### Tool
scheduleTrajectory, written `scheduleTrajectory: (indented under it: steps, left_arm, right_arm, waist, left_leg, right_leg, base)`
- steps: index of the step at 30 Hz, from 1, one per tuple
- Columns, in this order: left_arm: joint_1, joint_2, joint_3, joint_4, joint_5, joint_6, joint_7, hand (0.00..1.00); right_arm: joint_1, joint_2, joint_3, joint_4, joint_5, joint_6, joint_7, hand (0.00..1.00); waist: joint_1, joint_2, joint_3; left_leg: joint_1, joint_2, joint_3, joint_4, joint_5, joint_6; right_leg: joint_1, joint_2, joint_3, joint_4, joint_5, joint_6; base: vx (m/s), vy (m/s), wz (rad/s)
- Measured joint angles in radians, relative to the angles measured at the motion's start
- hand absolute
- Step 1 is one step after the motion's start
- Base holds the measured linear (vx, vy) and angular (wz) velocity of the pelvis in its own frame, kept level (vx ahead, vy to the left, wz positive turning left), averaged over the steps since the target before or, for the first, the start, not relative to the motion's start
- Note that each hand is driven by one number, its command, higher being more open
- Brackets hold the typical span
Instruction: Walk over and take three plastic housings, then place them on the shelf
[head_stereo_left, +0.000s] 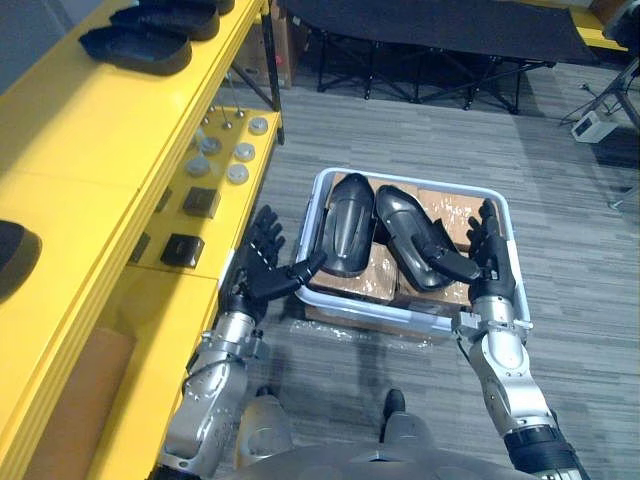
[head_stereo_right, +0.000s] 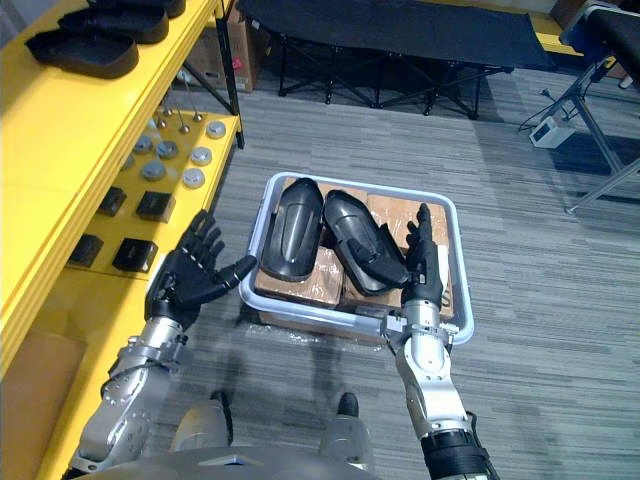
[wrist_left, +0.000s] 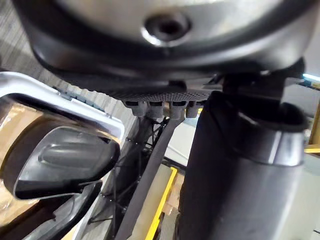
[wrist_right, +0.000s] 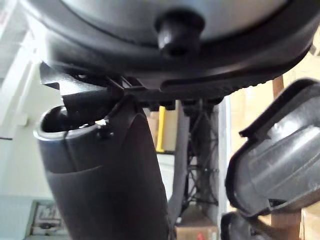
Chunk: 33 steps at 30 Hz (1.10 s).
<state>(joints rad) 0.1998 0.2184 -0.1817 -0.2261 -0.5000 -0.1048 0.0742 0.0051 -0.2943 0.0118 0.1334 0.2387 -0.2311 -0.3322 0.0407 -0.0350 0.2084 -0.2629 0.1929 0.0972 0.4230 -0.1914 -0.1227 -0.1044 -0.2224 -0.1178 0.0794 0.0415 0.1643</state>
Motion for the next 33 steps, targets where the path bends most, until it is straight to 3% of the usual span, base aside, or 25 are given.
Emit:
scheduleTrajectory:
  steps: [5,10,13,18,21,24,28,29,33]
  left_arm:
    - [-0.017,-0.008,-0.006,-0.003,0.000,0.000,0.002,1.00]
    - [-0.081,0.015,-0.010,-0.004,0.000,0.000,0.000,1.00]
    - [-0.137,0.031,-0.011,-0.004,0.000,-0.001,-0.001,1.00]
    - [-0.193,0.033,-0.033,0.051,-0.002,-0.024,-0.007,1.00]
    - [-0.208,0.033,-0.048,0.091,-0.006,-0.027,-0.008,1.00]
    - [-0.244,0.033,-0.074,0.158,-0.015,-0.027,-0.008,1.00]
    - [-0.273,0.030,-0.090,0.202,-0.044,-0.028,0.006,1.00]
    - [-0.278,0.030,-0.088,0.203,-0.044,-0.029,0.012,1.00]
    - [-0.312,0.031,-0.097,0.242,-0.046,-0.041,0.028,1.00]
  right_arm:
    - [-0.151,-0.037,-0.097,0.110,-0.006,0.038,-0.112,1.00]
    - [-0.277,-0.121,-0.126,0.230,0.012,0.074,-0.107,1.00]
    - [-0.362,-0.167,-0.126,0.328,0.015,0.074,-0.110,1.00]
    - [-0.546,-0.264,-0.111,0.529,0.019,0.091,-0.105,1.00]
    - [-0.617,-0.306,-0.080,0.614,0.020,0.112,-0.097,1.00]
    - [-0.696,-0.353,-0.056,0.730,0.022,0.143,-0.064,1.00]
    - [-0.760,-0.412,-0.017,0.881,0.015,0.203,0.049,1.00]
    - [-0.767,-0.422,-0.017,0.896,0.011,0.200,0.059,0.00]
    - [-0.819,-0.489,-0.003,0.956,-0.030,0.217,0.142,0.00]
  waist:
    - [0.013,0.011,0.059]
    - [0.019,0.000,0.125]
    - [0.032,0.007,0.167]
    - [0.043,0.040,0.214]
    - [0.042,0.048,0.217]
    - [0.049,0.073,0.242]
    - [0.060,0.108,0.260]
    - [0.059,0.114,0.262]
    - [0.062,0.120,0.266]
  left_leg:
    - [-0.053,0.012,-0.027,0.006,0.024,-0.014]
    - [-0.085,0.011,-0.044,-0.008,0.055,-0.014]
    - [-0.100,0.010,-0.055,-0.012,0.067,-0.014]
    - [-0.121,-0.002,-0.068,-0.032,0.084,-0.008]
    - [-0.153,-0.010,-0.074,-0.029,0.090,-0.003]
    - [-0.171,-0.013,-0.079,-0.025,0.095,0.001]
    - [-0.196,-0.024,-0.085,-0.025,0.104,0.006]
    - [-0.205,-0.025,-0.090,-0.025,0.107,0.007]
    - [-0.222,-0.027,-0.104,-0.030,0.120,0.005]
  right_leg:
    - [-0.023,0.019,-0.022,-0.034,0.026,-0.005]
    - [-0.035,0.026,-0.039,-0.067,0.063,-0.001]
    - [-0.045,0.028,-0.049,-0.069,0.072,-0.004]
    - [-0.056,0.023,-0.081,-0.081,0.101,-0.014]
    - [-0.083,0.015,-0.090,-0.080,0.106,-0.013]
    - [-0.099,0.014,-0.098,-0.079,0.125,-0.020]
    - [-0.118,0.006,-0.110,-0.075,0.128,-0.020]
    - [-0.126,0.006,-0.115,-0.072,0.128,-0.020]
    - [-0.139,0.006,-0.131,-0.061,0.127,-0.020]
  base:
    - [-0.08,-0.026,0.06]
    - [-0.01,-0.025,0.08]
    - [0.01,-0.012,0.09]
    - [0.00,0.011,0.09]
    - [-0.03,0.040,0.09]
    - [-0.05,0.036,0.01]
    - [-0.05,0.020,0.05]
    - [-0.06,0.000,0.10]
    - [-0.06,-0.007,0.10]
